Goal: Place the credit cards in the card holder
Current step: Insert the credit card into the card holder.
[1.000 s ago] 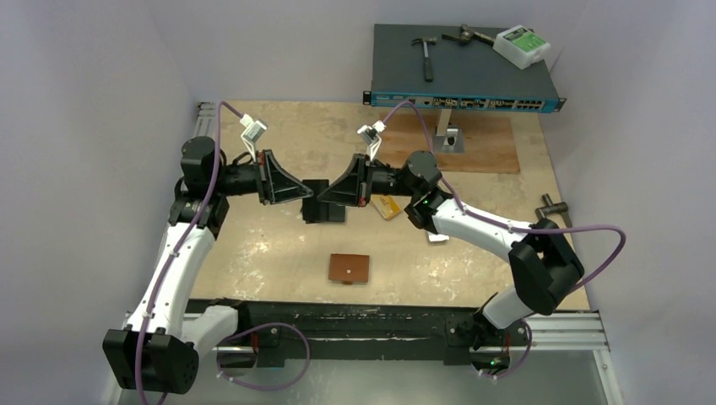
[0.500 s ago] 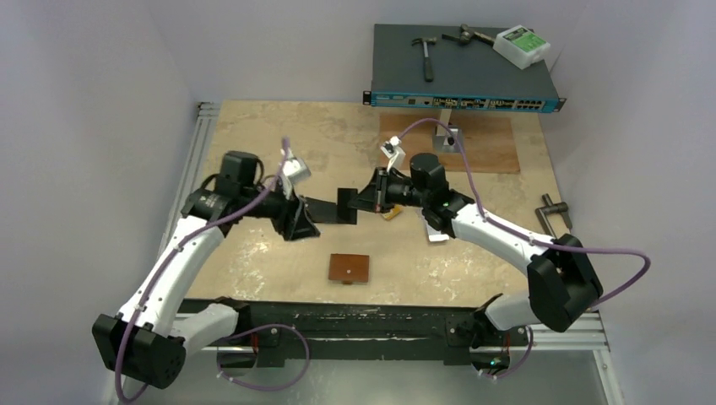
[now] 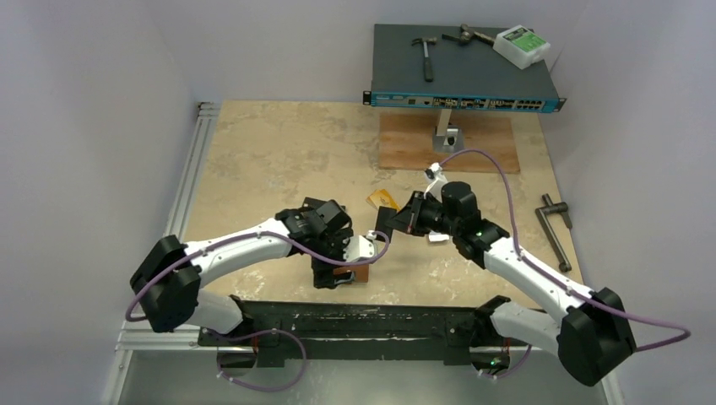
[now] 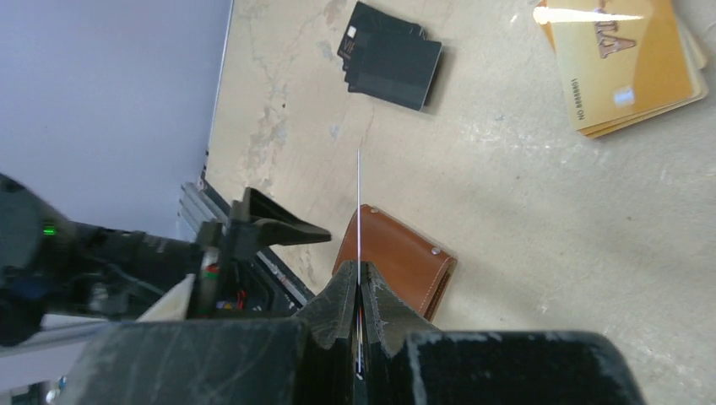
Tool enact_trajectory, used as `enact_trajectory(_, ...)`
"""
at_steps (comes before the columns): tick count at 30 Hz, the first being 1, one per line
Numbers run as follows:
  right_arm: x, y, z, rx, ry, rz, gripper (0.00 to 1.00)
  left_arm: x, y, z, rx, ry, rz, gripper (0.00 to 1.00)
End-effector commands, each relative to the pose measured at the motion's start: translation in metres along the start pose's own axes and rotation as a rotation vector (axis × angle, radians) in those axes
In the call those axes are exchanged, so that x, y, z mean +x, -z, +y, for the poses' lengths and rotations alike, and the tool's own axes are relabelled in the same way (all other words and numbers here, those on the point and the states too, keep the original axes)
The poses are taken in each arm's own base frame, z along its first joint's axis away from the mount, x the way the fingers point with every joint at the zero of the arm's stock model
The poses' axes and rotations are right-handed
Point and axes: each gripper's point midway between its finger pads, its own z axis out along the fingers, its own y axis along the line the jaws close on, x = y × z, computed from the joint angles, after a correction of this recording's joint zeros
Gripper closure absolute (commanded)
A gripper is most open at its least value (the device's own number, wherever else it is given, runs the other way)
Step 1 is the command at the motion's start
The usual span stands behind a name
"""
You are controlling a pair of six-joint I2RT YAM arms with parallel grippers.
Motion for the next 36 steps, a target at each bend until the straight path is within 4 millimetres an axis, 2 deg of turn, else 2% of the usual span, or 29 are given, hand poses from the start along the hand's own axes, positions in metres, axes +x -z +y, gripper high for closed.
enact_trajectory(1, -0.006, 0.016, -0.016, 0.066, -0.029, -0.058, 1.0, -0.015, -0.015, 0.033, -0.154, -0.065, 0.01, 0.16)
enact_trajectory(5, -0.009, 0.027, -0.025, 0.079, -0.046, -0.083, 1.0, -0.012, -0.033, 0.027, -0.152, -0.1, 0.05, 0.14)
enact_trajectory(14, -0.017, 0.032, -0.029, 0.063, -0.052, -0.098, 1.0, -0.006, -0.05, 0.022, -0.091, -0.084, 0.122, 0.15)
enact_trajectory(18, -0.018, 0.034, -0.028, 0.053, -0.049, -0.101, 1.0, -0.005, -0.05, 0.036, -0.16, -0.064, 0.159, 0.19)
enact_trajectory(26, -0.017, 0.033, -0.029, 0.042, -0.045, -0.107, 1.0, -0.012, -0.045, 0.039, -0.228, -0.078, 0.178, 0.3)
enact_trajectory(30, -0.018, 0.034, -0.029, 0.044, -0.044, -0.111, 1.0, -0.015, -0.044, 0.048, -0.301, -0.11, 0.211, 0.36)
enact_trajectory(33, -0.017, 0.033, -0.032, 0.054, -0.044, -0.111, 1.0, -0.025, -0.04, 0.05, -0.356, -0.154, 0.203, 0.41)
enact_trajectory(36, -0.014, 0.032, -0.037, 0.064, -0.043, -0.105, 1.0, -0.035, -0.031, 0.057, -0.437, -0.175, 0.208, 0.5)
